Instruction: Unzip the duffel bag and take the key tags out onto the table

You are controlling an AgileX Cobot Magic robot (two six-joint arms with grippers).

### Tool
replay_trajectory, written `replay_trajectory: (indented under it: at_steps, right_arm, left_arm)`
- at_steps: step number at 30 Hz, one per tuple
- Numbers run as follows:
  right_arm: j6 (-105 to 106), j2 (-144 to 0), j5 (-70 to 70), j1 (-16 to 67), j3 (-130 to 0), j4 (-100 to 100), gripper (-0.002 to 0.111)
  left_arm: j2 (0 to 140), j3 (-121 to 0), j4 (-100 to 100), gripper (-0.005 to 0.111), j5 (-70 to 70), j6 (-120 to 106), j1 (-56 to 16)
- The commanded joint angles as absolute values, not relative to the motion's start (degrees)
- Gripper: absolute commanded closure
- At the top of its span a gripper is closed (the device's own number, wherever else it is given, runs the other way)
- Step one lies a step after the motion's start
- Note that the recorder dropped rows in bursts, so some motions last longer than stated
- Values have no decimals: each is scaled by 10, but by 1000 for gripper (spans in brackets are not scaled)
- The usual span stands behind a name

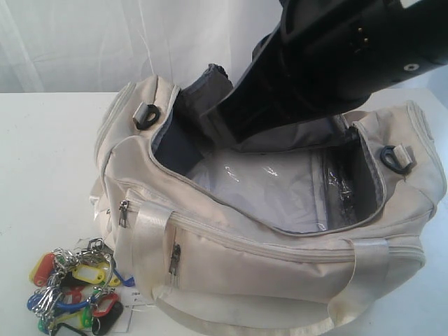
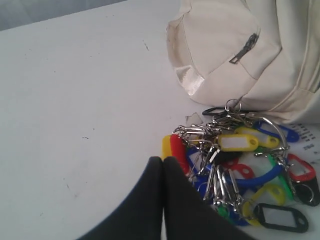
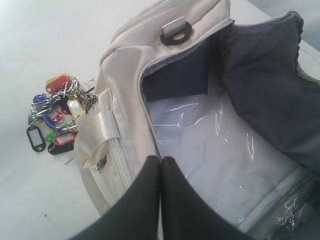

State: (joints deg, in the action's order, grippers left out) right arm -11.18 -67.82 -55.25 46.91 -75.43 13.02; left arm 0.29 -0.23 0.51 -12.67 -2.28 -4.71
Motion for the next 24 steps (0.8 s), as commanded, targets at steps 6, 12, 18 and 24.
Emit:
replay_trajectory:
  at_steps: [6,12,18,24]
  right_arm:
    - [-114,-675,-548,468,-752,131,108]
    - [-114,-675,-548,468,-752,131,108]
    - [-114,-675,-548,468,-752,131,108]
    - [-114,-675,-548,468,-752,131,108]
  left_arm:
    - [0,0,10,107,-115,13,-45]
    - [0,0,10,107,-115,13,-45]
    - [0,0,10,107,-115,13,-45]
    - [0,0,10,107,-115,13,-8]
